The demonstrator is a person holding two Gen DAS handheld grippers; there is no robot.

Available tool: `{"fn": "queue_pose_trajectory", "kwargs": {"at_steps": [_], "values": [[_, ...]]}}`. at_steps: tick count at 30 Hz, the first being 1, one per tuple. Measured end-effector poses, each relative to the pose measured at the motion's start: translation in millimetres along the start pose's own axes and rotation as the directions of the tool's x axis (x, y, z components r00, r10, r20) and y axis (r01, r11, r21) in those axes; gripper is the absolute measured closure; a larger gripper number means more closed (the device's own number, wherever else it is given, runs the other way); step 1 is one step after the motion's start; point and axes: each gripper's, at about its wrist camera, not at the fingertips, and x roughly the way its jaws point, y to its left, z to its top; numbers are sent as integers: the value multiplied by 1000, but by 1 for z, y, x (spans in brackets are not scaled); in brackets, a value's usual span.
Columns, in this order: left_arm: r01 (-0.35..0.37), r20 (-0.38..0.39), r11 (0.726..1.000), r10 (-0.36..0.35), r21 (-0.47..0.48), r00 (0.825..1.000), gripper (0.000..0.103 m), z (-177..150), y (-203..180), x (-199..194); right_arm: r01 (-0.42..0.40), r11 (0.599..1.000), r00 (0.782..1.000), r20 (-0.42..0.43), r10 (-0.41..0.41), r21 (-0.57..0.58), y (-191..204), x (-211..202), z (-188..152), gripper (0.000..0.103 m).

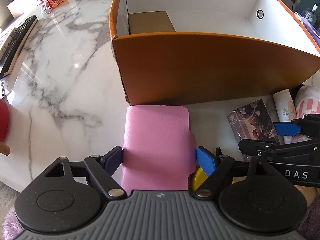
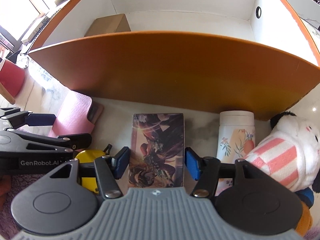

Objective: Organize objects
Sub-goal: 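Lower the pink case into the orange box, open left tool while right carries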

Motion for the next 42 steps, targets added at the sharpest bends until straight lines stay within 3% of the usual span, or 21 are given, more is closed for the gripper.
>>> {"fn": "queue_pose_trajectory", "kwargs": {"at_steps": [8, 16, 20, 28, 36, 42], "values": [[44, 29, 997, -42, -71, 999, 13, -7, 12, -8, 1, 1000, 1000, 1, -1, 9, -6, -4, -7, 42], [69, 115, 994, -59, -85, 992, 14, -19, 12, -35, -22, 1000, 998, 53, 21, 22, -7, -29, -9, 42], [68, 174, 995, -53, -78, 983, 15, -23, 8, -61, -44, 999, 995, 89, 41, 28, -6, -46, -8, 42], [159, 271, 987, -145, -28, 952, 15, -15, -11, -107, -106, 994, 981, 167, 100, 28, -5, -82, -4, 42], [237, 312, 971, -237, 39, 920, 15, 12, -25, -144, -139, 990, 961, 244, 127, 35, -16, -127, 3, 42], [223, 342, 973, -228, 54, 912, 15, 53, -35, -152, -104, 994, 936, 340, 85, 37, -27, -154, 34, 43]]}}
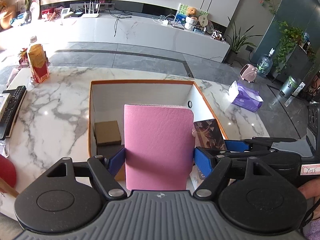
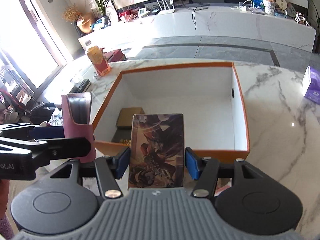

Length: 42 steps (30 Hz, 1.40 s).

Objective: Organize objects
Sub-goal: 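Lower the pink case into the orange box, open left tool while right carries, then lower the anime-printed card box into the orange box and open the right tool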

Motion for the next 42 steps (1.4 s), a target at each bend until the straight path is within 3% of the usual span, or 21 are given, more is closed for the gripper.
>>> {"fn": "queue_pose_trajectory", "kwargs": {"at_steps": [5, 13, 19, 27, 33, 39, 42], "values": [[17, -22, 998, -18, -59, 1000, 15, 28, 4, 33, 68, 998, 997, 36, -68, 14, -12, 11, 30, 43], [-11, -128, 995, -2, -98, 992, 15, 40, 12, 100, 132, 990, 991, -7, -132, 40, -37, 57, 61, 43], [-45, -227, 986, 8, -159, 974, 16, 32, 28, 144, 162, 986, 986, -57, -159, 48, -55, 92, 63, 43], [-50, -337, 971, -33, -235, 941, 15, 15, 43, 182, 180, 983, 979, -109, -175, 41, -69, 124, 59, 43], [-86, -402, 978, 3, -189, 916, 14, 6, 37, 189, 180, 984, 978, -111, -179, 1, -64, 134, 61, 43], [-93, -413, 990, 40, -110, 910, 13, 4, 29, 185, 188, 982, 974, -118, -191, -32, -55, 141, 63, 43], [-89, -414, 994, 55, -63, 909, 19, 2, 27, 179, 193, 981, 973, -125, -196, -37, -54, 143, 64, 43]]}}
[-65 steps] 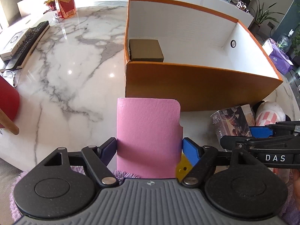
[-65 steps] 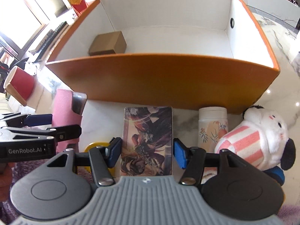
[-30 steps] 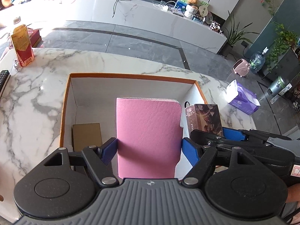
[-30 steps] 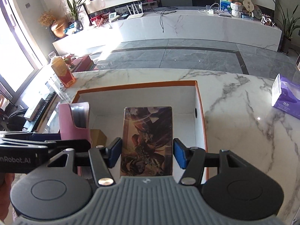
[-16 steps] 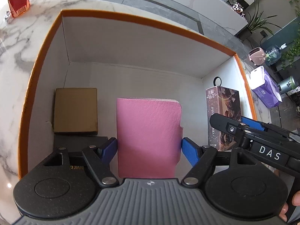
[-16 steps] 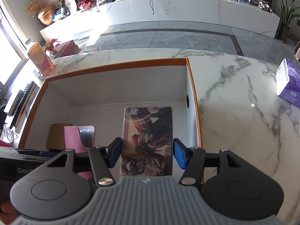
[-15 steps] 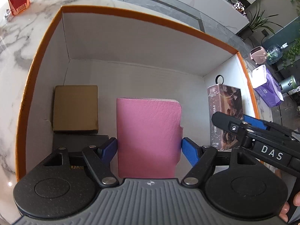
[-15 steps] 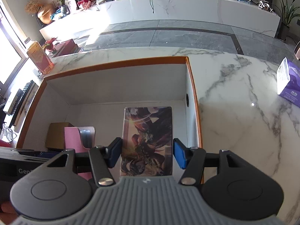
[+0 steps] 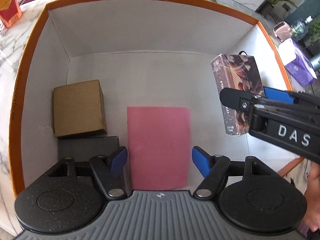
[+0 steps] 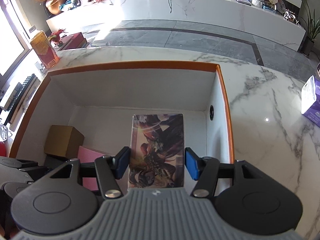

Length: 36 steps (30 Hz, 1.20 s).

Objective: Organize objects
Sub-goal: 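Lower the anime-printed card box into the orange box and open the right tool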

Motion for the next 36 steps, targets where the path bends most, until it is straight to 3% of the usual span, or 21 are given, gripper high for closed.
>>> {"fn": "queue_pose_trajectory", "kwargs": {"at_steps": [4, 7, 12, 18, 24, 31, 36], "values": [[20, 30, 1000, -20, -3, 999, 19, -8, 9, -16, 14, 1000, 1000, -9, -14, -18, 4, 1, -1, 43], [15, 91, 1000, -15, 5, 996, 25, -15, 16, -40, 27, 999, 999, -20, -28, -33, 9, 3, -3, 43], [-14, 244, 1000, 17, -14, 970, 30, -15, 37, -81, 91, 985, 994, -50, -99, -150, 35, 13, -10, 43], [-85, 360, 995, 100, -56, 927, 30, -11, 51, -101, 211, 942, 966, -88, -241, -261, 53, 34, -14, 43], [-65, 337, 993, 93, -93, 937, 30, -9, 68, -97, 321, 870, 923, -81, -376, -375, 63, 48, -21, 43], [-37, 317, 993, 71, -111, 946, 30, -20, 79, -91, 213, 905, 934, -196, -299, -367, 67, 51, -23, 43], [-15, 315, 993, 52, -120, 948, 30, -22, 83, -91, 100, 959, 942, -284, -178, -267, 64, 47, -17, 43]]}}
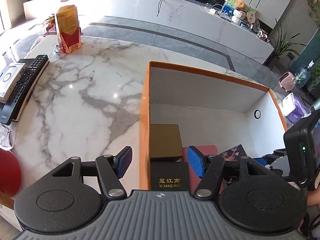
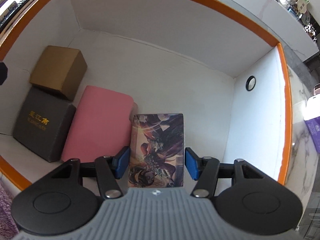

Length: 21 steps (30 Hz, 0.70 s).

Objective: Organize objects
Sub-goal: 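Lower the anime-printed card box into the orange box and open the right tool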

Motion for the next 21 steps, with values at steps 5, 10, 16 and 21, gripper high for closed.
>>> {"fn": "queue_pose_trajectory", "kwargs": {"at_steps": [5, 10, 16, 21], "values": [[15, 11, 1000, -15, -27, 1000, 30, 1, 7, -1, 4, 1000, 1000, 17, -4, 7, -4, -8, 2, 43], [28, 20, 999, -27, -47, 999, 35, 8, 12, 0, -45, 995, 995, 88, 37, 85, -22, -27, 15, 43], [64, 16, 997, -63, -46, 998, 64, 16, 12, 8, -177, 962, 979, 134, 151, 207, -32, -29, 47, 43], [69, 15, 997, -68, -42, 998, 72, 19, 15, 15, -218, 943, 971, 148, 185, 252, -15, -16, 65, 43]]}}
